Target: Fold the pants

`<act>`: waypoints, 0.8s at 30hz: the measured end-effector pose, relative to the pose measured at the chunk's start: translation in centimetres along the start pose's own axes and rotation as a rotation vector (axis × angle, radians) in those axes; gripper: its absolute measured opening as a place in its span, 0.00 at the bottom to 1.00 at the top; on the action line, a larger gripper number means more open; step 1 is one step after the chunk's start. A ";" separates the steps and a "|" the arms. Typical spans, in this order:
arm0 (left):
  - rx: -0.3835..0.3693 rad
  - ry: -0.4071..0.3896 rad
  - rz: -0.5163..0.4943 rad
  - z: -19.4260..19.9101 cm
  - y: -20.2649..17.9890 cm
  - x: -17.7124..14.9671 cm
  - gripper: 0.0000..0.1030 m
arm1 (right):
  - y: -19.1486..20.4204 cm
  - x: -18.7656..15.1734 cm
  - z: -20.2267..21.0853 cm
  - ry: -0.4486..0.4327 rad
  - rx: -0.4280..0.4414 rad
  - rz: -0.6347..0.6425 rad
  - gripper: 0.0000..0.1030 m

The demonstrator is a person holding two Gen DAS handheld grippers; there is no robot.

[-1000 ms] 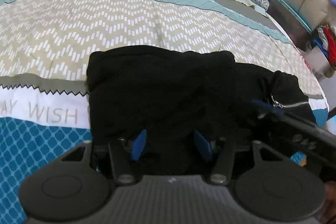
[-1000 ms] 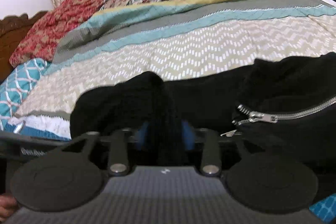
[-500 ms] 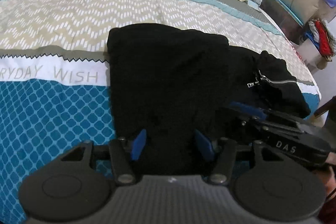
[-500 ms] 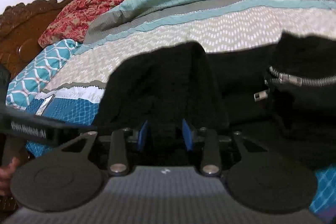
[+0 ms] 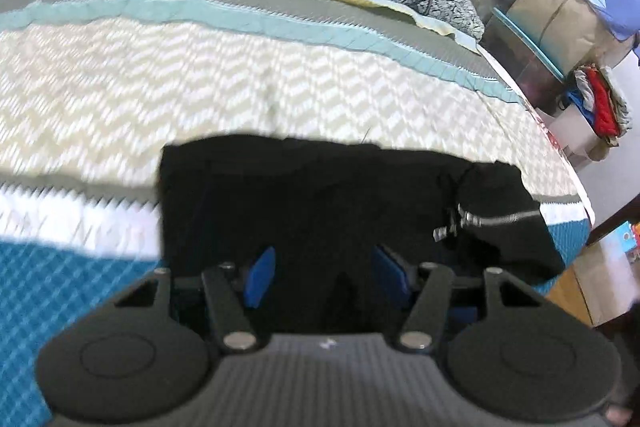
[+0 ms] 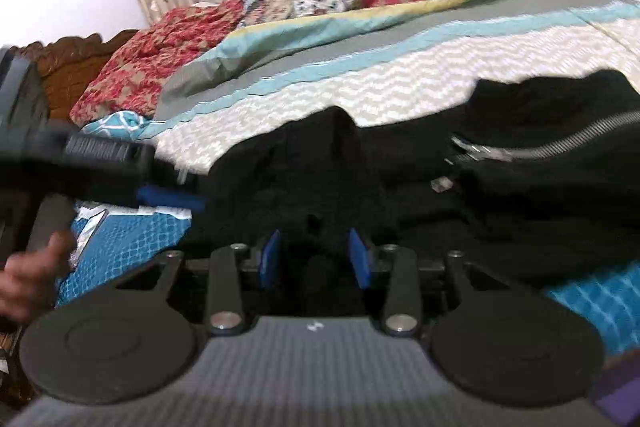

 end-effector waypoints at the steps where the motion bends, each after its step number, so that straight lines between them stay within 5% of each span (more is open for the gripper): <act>1: 0.012 -0.001 -0.004 -0.7 -0.4 0.6 0.54 | -0.6 -0.3 0.2 0.001 -0.009 -0.020 0.40; 8: 0.133 0.082 -0.063 -6.9 -2.3 0.6 0.61 | -2.8 -0.6 -0.1 0.019 0.003 -0.140 0.40; 24: 0.227 0.034 -0.112 -6.9 -3.1 0.0 0.71 | -4.0 -0.8 0.1 0.009 0.073 -0.258 0.40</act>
Point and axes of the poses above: each gripper's, at about its wrist camera, not at the fingertips, and z roughly against the way its jaws point, y to its left, x to its top, the point moved 5 cm from there along -z, roughly the way its jaws point, and after that the axes turned 9 degrees about x, right-handed, at the moved point
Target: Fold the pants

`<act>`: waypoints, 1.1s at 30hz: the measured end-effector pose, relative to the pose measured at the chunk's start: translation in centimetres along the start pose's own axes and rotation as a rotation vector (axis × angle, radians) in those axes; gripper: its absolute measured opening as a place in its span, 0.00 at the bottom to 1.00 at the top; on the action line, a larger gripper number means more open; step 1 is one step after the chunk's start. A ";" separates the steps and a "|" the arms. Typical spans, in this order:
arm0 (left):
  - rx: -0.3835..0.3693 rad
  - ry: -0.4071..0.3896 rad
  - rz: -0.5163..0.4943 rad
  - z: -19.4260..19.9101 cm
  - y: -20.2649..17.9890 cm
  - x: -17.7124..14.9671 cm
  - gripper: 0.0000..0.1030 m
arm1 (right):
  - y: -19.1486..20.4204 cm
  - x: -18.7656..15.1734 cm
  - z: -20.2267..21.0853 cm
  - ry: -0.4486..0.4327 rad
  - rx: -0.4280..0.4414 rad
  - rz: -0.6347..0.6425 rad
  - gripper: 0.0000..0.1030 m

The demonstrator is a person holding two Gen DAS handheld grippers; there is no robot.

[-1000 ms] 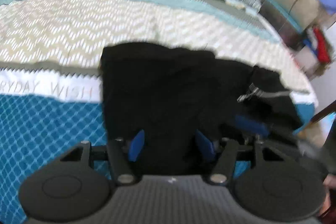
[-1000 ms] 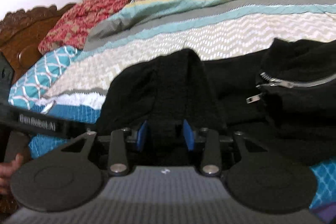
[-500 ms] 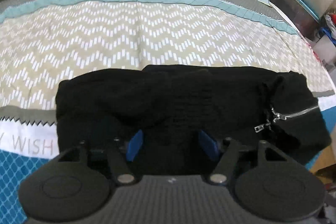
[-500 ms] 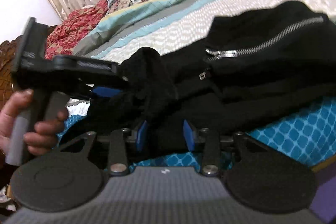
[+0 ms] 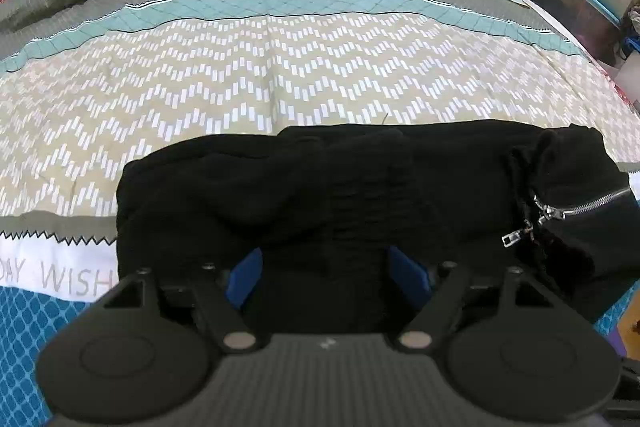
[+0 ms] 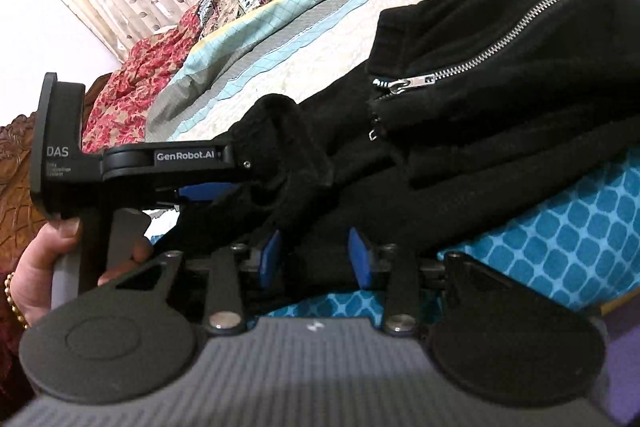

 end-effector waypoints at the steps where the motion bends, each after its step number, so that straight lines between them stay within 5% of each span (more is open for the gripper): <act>1: -0.001 0.000 0.000 0.0 0.0 0.0 0.71 | 0.0 -0.1 0.0 -0.001 0.000 0.000 0.40; 33: 0.075 0.018 -0.010 0.2 0.3 0.3 0.86 | -0.4 0.1 0.5 -0.007 0.011 -0.012 0.40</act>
Point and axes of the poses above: each gripper's, at about its wrist camera, not at the fingertips, and z roughly against the way its jaws point, y to its left, x to its top, the point moved 5 cm from there along -z, roughly the way its jaws point, and after that the axes turned 9 degrees about x, right-handed, at the moved point
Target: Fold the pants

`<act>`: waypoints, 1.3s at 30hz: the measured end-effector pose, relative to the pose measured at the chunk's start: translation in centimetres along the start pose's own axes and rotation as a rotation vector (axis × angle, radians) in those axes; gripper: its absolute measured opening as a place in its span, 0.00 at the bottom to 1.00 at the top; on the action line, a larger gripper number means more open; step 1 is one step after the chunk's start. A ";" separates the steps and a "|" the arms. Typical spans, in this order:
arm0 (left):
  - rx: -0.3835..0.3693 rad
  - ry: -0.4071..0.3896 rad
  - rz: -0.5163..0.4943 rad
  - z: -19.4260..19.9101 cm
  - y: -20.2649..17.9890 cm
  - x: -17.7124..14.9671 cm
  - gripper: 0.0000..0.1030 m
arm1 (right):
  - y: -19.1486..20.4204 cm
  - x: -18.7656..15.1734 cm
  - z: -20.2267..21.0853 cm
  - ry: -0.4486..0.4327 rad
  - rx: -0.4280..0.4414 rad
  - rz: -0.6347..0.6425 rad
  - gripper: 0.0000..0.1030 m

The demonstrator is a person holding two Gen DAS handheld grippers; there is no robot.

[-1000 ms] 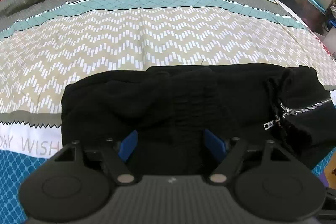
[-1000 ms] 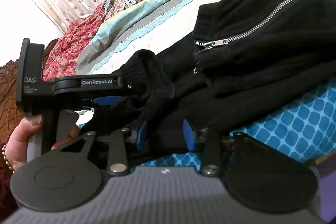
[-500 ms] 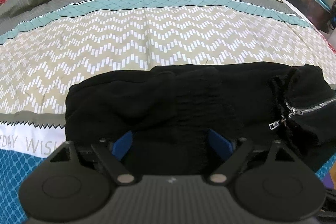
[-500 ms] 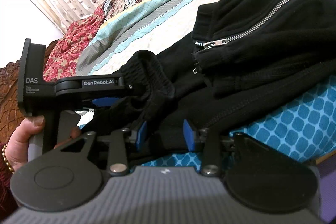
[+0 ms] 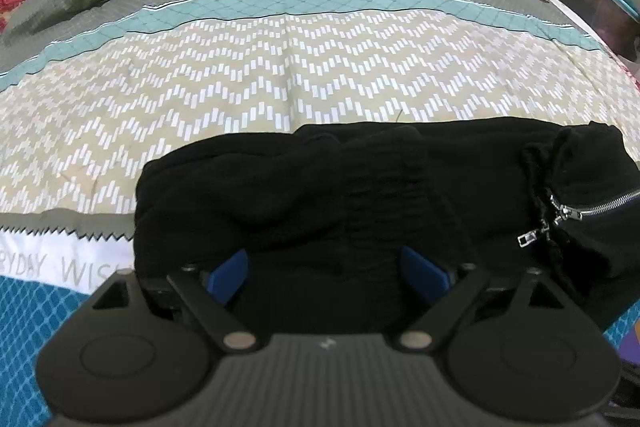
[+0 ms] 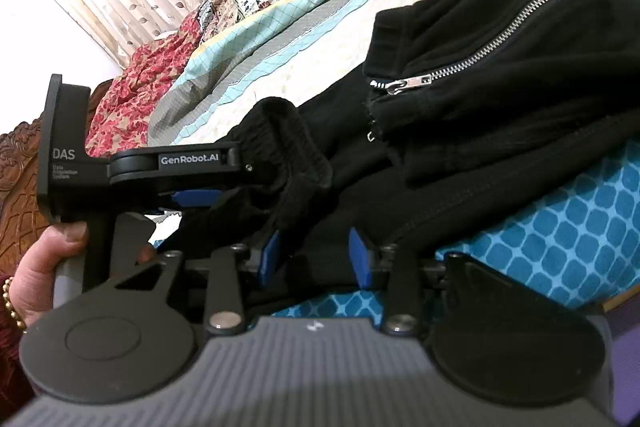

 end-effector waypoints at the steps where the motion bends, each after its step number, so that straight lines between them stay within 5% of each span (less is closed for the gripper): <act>1: 0.008 0.003 0.005 0.3 0.0 0.0 0.86 | 0.0 0.0 0.0 -0.001 0.001 -0.001 0.40; 13: 0.077 -0.021 0.006 2.1 0.4 -0.7 0.85 | -0.2 0.0 0.0 -0.004 0.005 -0.010 0.40; 31: 0.080 -0.008 0.000 1.7 0.6 -0.7 0.86 | 0.1 0.0 0.1 -0.007 0.000 -0.004 0.40; 39: 0.080 0.009 -0.005 1.1 0.7 -0.7 0.88 | 0.0 2.7 5.3 -0.203 -0.021 0.018 0.44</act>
Point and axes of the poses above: each gripper's, at about its wrist camera, not at the fingertips, and z roughly against the way its jaws point, y to its left, x to its top, the point moved 5 cm from there along -z, roughly the way its jaws point, and after that the axes turned 9 degrees about x, right-handed, at the moved point
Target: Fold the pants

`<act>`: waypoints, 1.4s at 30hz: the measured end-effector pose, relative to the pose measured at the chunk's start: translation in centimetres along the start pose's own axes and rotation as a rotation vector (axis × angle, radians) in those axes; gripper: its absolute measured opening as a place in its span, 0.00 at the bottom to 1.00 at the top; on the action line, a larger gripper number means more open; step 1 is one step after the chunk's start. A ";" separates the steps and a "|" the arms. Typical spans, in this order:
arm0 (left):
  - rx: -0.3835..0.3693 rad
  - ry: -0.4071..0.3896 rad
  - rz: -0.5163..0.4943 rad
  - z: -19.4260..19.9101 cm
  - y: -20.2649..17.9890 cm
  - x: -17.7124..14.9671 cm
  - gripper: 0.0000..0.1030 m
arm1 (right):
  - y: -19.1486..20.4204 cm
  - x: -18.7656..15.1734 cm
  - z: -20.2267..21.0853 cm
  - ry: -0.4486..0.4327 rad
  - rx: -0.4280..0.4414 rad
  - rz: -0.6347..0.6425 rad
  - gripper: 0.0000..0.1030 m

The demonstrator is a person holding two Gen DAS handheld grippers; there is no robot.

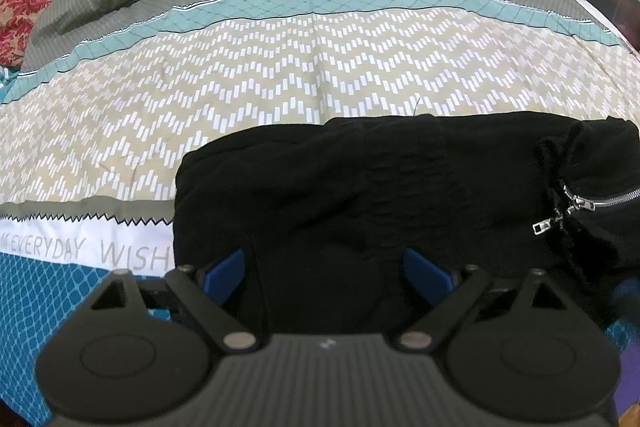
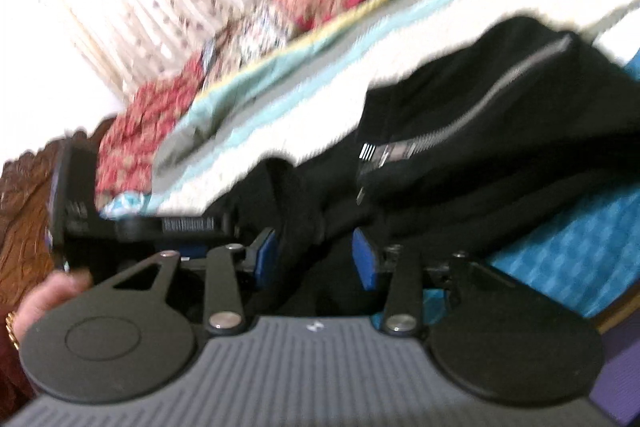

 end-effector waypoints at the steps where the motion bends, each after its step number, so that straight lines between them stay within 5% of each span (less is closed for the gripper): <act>1: 0.001 0.001 -0.001 0.0 0.0 0.0 0.89 | -0.4 0.7 0.7 -0.035 -0.015 -0.003 0.45; 7: 0.007 0.003 -0.007 -0.3 -0.1 0.1 0.90 | -5.0 4.3 5.5 -0.257 -0.189 -0.048 0.65; 12: 0.012 0.004 -0.011 -0.3 0.0 0.1 0.91 | -9.2 5.2 7.8 -0.341 -0.304 -0.120 0.72; 21: 0.016 0.007 -0.012 -0.4 0.0 0.2 0.92 | -13.3 4.6 6.6 -0.288 -0.316 -0.240 0.77; 33: -0.009 0.013 0.024 -0.5 0.2 0.3 0.92 | -12.9 4.6 6.5 -0.299 -0.352 -0.182 0.80; 35: -0.018 0.005 0.025 -0.3 0.2 0.3 0.90 | -12.4 4.5 6.0 -0.264 -0.346 -0.158 0.78; 36: -0.021 0.002 0.024 -0.2 0.1 0.4 0.89 | -12.1 4.4 5.7 -0.240 -0.338 -0.147 0.66; 37: -0.027 -0.004 0.024 0.0 0.1 0.4 0.88 | -11.7 4.1 5.2 -0.195 -0.318 -0.143 0.40; 38: -0.045 -0.013 0.025 0.5 0.0 0.6 0.88 | -11.5 3.9 4.6 -0.153 -0.304 -0.153 0.25; 42: -0.137 -0.078 0.043 3.2 -0.1 2.1 0.88 | -7.6 4.5 4.3 -0.150 -0.211 -0.105 0.18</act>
Point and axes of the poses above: each gripper's, at about its wrist camera, not at the fingertips, and z roughly against the way its jaws point, y to its left, x to its top, the point moved 5 cm from there along -z, roughly the way its jaws point, and after that the axes turned 9 degrees about x, right-handed, at the moved point
